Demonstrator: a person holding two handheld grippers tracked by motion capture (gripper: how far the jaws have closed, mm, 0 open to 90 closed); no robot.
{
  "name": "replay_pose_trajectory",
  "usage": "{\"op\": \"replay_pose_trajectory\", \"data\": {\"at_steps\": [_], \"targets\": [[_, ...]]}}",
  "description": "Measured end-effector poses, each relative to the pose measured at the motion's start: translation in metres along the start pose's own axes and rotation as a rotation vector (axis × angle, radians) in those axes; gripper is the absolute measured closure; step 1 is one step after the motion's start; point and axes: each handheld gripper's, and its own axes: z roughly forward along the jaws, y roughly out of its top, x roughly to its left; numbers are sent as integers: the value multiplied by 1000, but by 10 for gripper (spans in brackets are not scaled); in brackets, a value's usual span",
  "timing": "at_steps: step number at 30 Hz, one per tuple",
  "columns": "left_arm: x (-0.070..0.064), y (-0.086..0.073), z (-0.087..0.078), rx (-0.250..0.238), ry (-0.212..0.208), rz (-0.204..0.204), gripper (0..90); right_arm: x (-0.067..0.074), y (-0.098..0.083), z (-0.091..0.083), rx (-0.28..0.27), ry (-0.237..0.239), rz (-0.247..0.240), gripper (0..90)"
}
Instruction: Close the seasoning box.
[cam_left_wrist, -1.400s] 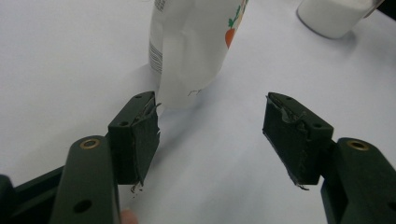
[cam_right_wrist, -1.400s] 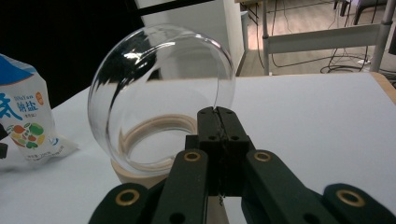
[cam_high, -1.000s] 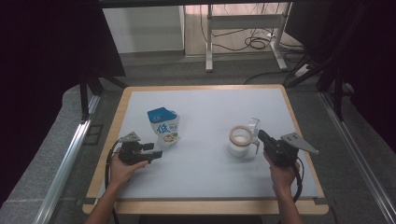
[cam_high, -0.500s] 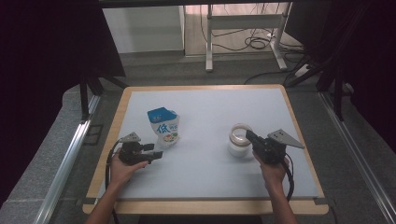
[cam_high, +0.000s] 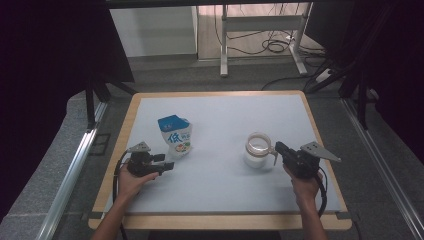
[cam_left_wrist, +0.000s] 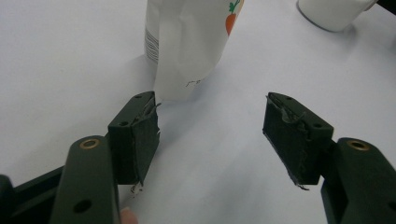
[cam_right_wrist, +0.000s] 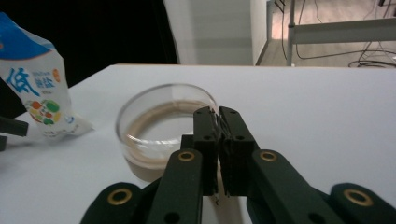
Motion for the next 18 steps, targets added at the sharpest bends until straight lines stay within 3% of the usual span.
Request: {"op": "replay_pose_trajectory", "data": {"at_steps": [3, 5, 11, 18], "targets": [[0, 0, 0, 0, 0, -1, 355, -11, -6, -4, 15, -15, -5, 782], [1, 0, 0, -1, -1, -3, 355, -18, -11, -4, 36, -20, -5, 694], [1, -1, 1, 7, -4, -1, 353, -38, -31, -1, 123, -62, -4, 553], [1, -1, 2, 9, -7, -4, 351, -47, -46, 0, 179, -64, 1, 482]]}}
